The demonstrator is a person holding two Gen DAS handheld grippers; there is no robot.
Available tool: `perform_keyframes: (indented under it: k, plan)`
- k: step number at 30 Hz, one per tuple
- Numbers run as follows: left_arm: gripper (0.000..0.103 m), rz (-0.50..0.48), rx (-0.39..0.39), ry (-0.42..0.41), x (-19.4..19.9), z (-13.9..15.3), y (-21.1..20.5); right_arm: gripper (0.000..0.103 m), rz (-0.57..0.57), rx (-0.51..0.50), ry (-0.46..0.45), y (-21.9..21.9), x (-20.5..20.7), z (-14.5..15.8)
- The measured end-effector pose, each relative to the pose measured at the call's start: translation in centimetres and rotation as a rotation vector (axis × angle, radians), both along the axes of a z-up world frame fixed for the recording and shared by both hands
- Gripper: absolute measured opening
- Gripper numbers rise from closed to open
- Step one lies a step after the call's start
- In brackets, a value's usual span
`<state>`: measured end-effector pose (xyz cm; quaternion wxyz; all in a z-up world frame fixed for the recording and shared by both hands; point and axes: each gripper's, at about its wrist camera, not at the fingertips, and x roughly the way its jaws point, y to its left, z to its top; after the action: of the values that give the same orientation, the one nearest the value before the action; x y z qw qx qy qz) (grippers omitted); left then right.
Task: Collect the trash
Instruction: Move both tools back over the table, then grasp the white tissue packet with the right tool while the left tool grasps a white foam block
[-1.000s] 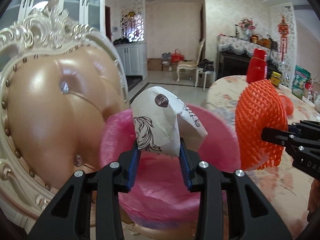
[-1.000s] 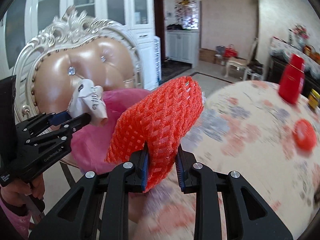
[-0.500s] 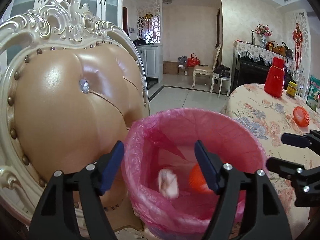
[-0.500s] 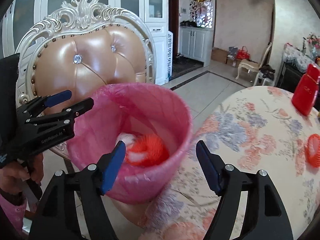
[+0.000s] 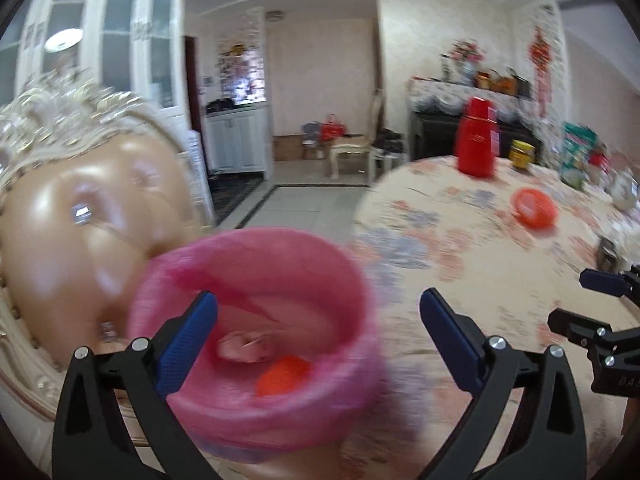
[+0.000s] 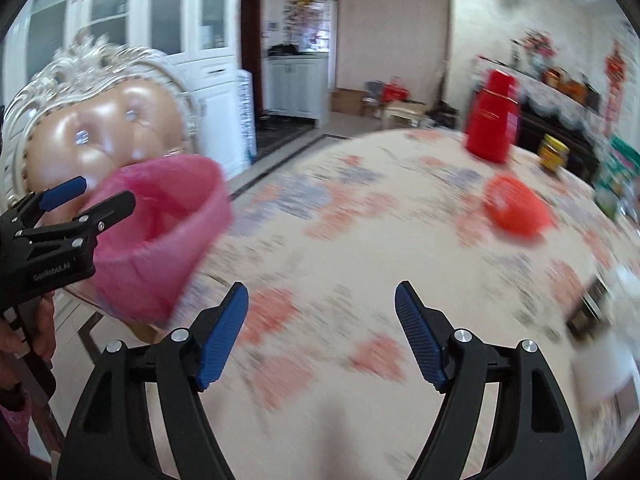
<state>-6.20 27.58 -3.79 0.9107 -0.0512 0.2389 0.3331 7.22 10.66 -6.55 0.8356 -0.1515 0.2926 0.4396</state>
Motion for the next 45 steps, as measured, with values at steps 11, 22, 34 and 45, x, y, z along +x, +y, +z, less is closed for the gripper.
perform_keyframes:
  k: [11, 22, 34, 45]
  plan:
    - [0.098, -0.315, -0.047, 0.043, 9.0, -1.1, -12.8, 0.077, -0.335, 0.045, 0.018, -16.6, 4.5, -0.5]
    - [0.098, -0.562, -0.098, 0.088, 17.9, -2.6, -24.4, 0.077, -0.824, 0.085, 0.118, -36.4, 10.7, -3.0]
    - [0.098, -0.634, -0.170, 0.122, 24.9, -4.0, -29.8, 0.077, -1.027, 0.054, 0.211, -42.8, 16.1, -4.8]
    - [0.098, -0.629, -0.196, 0.181, 30.8, -5.3, -32.3, 0.077, -1.080, 0.096, 0.282, -44.0, 18.0, -5.9]
